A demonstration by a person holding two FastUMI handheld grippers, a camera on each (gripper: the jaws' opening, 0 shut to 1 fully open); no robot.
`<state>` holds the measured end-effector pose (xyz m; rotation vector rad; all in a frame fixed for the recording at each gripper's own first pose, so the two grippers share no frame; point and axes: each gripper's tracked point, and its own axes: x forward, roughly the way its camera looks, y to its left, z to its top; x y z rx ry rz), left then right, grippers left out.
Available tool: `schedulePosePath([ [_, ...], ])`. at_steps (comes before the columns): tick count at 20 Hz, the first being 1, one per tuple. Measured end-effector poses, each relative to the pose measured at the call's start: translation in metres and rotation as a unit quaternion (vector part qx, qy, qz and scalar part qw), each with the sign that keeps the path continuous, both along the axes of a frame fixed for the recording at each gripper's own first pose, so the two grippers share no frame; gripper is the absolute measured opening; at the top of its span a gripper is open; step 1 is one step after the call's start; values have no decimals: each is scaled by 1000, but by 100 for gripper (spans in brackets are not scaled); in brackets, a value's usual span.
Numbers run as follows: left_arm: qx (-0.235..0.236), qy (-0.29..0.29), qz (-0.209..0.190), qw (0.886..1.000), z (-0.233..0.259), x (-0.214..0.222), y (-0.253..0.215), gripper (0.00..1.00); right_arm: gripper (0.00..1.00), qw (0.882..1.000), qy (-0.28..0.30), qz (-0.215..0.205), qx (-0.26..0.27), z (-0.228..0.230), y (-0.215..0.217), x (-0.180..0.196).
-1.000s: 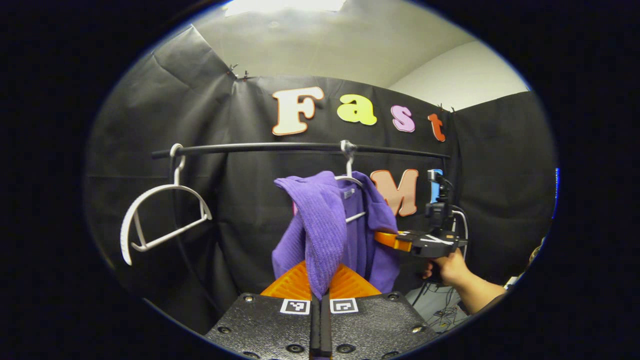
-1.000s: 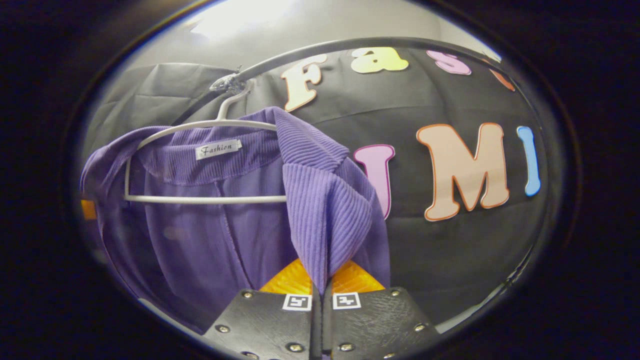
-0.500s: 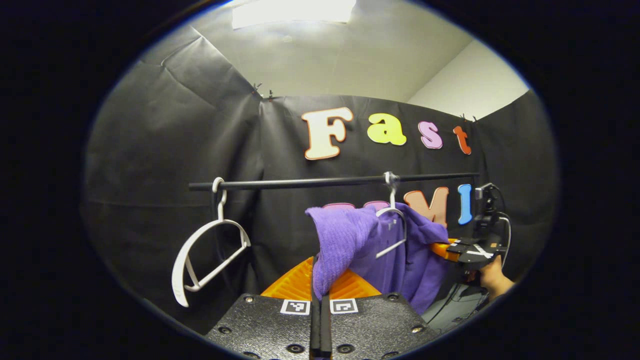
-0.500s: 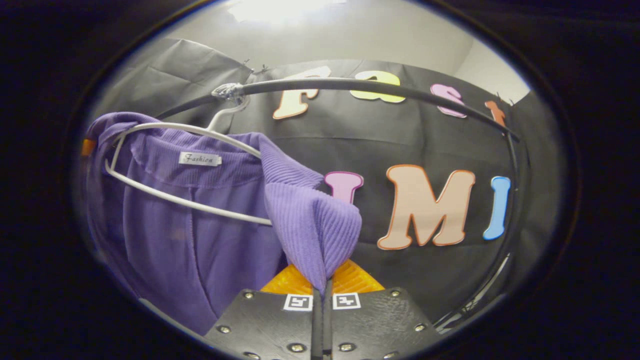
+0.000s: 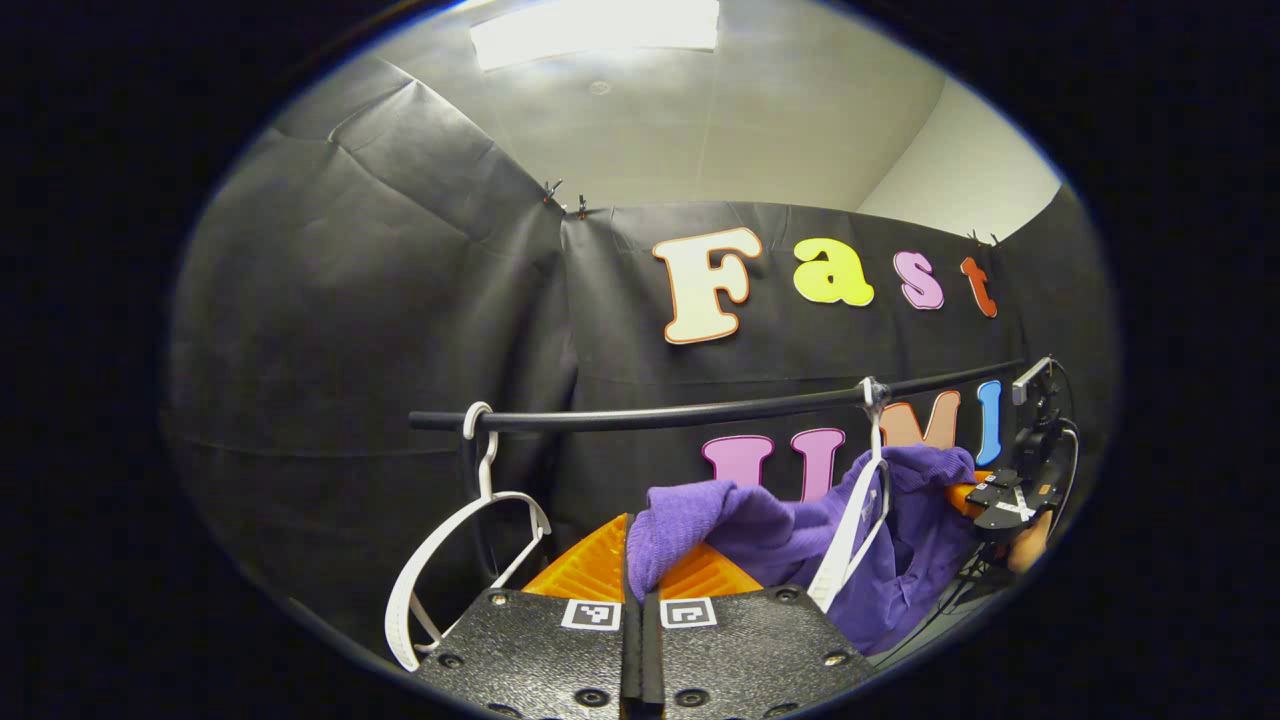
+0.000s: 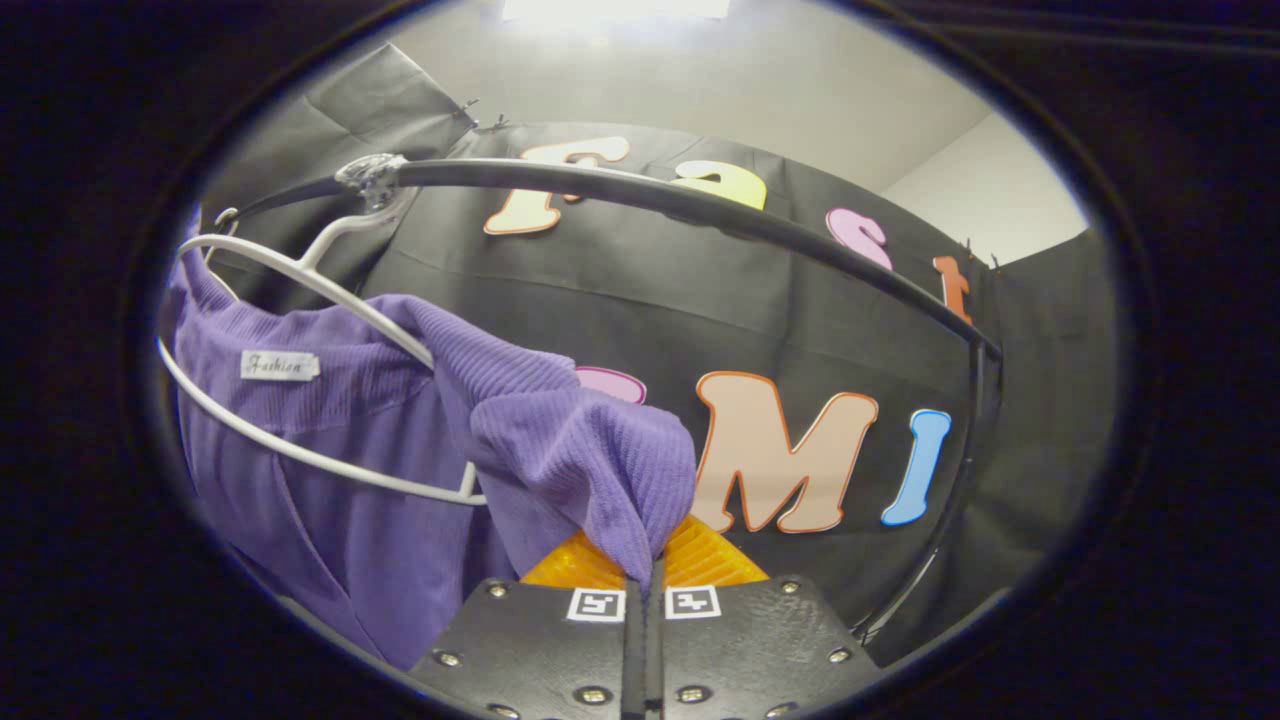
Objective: Grasp the clothes on the hanger with both hands and then place them into the laundry hamper below.
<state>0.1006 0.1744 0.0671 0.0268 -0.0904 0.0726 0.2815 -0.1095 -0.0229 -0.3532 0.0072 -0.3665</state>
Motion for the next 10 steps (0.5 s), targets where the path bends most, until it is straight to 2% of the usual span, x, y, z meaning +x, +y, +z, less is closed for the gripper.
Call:
schedulePosePath([
  [1,-4,7,-5,1000,-3,6,-1,0,3,1000,-4,-3,7,1,-5,2],
  [2,-3,12,-7,1000,-6,11,-2,0,0,1000,-7,-5,21,1,-10,5],
  [7,-14,24,-27,999,-30,34,-8,0,0,996,1,-2,90,-16,-23,34],
  [10,-35,26,-36,998,-42,51,-9,0,0,995,6,-22,95,-22,-38,56],
])
